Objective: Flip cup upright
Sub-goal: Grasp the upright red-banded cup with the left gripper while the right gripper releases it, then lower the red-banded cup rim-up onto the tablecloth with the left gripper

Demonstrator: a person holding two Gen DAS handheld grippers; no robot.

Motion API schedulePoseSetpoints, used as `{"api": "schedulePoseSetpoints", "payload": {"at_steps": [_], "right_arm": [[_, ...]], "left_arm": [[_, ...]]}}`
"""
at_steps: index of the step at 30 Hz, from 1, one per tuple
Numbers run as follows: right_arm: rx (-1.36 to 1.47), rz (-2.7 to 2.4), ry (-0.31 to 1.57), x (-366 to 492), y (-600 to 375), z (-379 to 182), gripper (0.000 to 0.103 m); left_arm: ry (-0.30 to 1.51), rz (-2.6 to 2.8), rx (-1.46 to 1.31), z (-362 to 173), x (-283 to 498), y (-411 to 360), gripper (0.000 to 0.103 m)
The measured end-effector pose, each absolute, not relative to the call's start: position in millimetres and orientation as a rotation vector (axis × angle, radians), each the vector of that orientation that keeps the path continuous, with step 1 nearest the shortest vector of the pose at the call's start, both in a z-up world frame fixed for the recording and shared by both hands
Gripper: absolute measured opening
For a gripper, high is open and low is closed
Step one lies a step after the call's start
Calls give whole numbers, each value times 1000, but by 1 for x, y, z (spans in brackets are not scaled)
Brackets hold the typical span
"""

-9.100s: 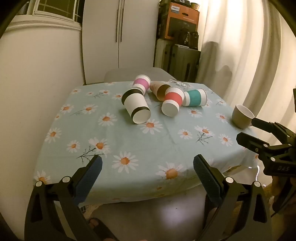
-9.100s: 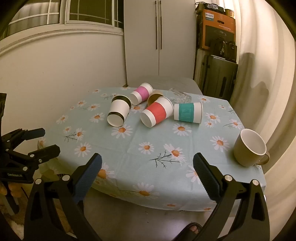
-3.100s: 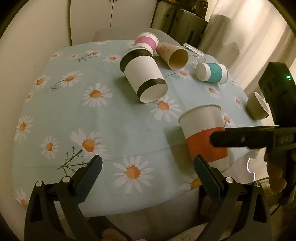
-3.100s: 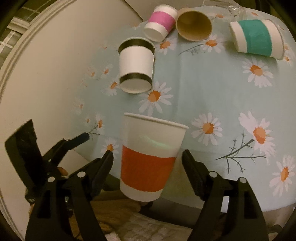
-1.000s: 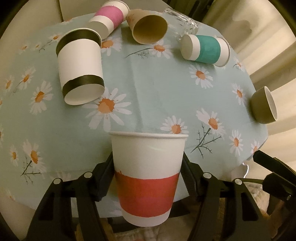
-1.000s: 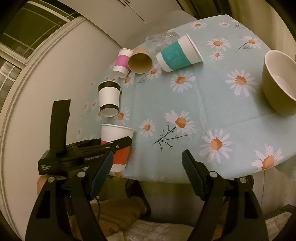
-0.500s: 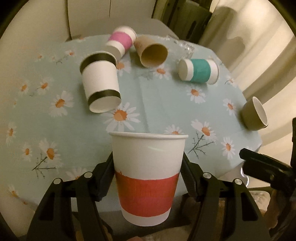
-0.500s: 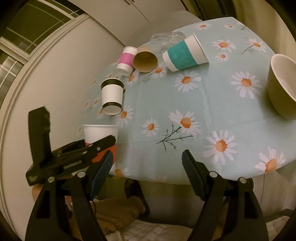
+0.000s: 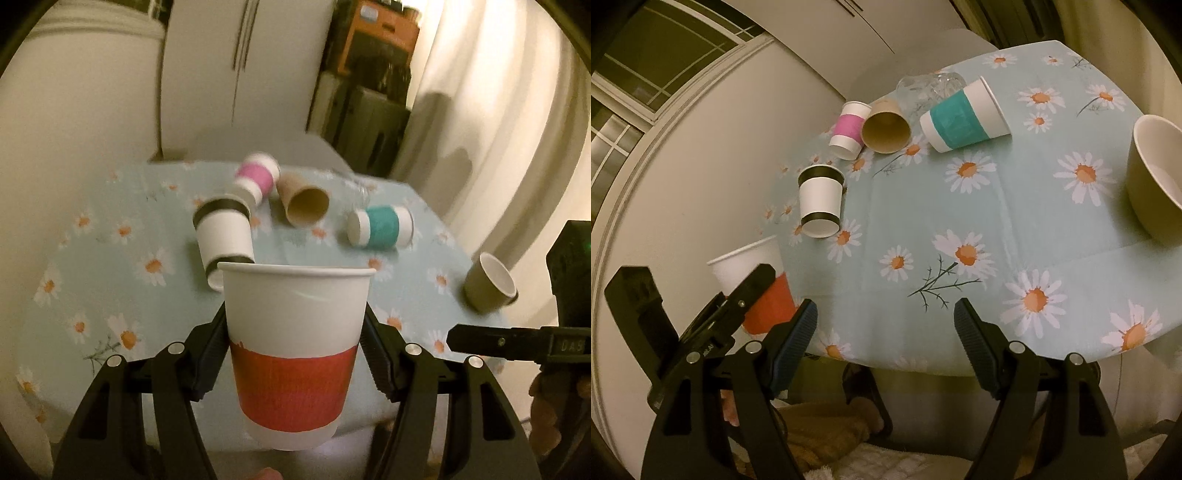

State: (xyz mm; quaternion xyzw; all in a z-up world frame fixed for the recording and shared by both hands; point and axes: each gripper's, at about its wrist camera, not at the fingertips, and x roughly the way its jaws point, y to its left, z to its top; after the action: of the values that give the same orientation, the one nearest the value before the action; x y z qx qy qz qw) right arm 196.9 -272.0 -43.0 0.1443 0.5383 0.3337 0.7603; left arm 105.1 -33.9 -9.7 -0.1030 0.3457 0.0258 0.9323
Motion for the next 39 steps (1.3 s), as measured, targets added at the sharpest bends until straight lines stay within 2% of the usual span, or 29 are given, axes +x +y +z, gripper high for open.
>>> {"api": "schedulePoseSetpoints", "payload": {"at_steps": [6, 11, 15, 22, 39], "right_arm": [[326, 730, 1165, 198, -276, -42, 76], [335, 733, 1170, 198, -278, -43, 76], [340, 745, 1163, 198, -281, -42, 76], [332, 766, 1166, 197, -280, -42, 76], [226, 805, 1154, 190, -266, -38, 76]], "left_arm": [[563, 130, -181, -16, 94, -44, 64], [348, 130, -88, -18, 76, -64, 64], [278, 138, -60, -27, 70, -75, 64], [219, 259, -5, -61, 72, -90, 64], [159, 379, 6, -101, 81, -79, 66]]}}
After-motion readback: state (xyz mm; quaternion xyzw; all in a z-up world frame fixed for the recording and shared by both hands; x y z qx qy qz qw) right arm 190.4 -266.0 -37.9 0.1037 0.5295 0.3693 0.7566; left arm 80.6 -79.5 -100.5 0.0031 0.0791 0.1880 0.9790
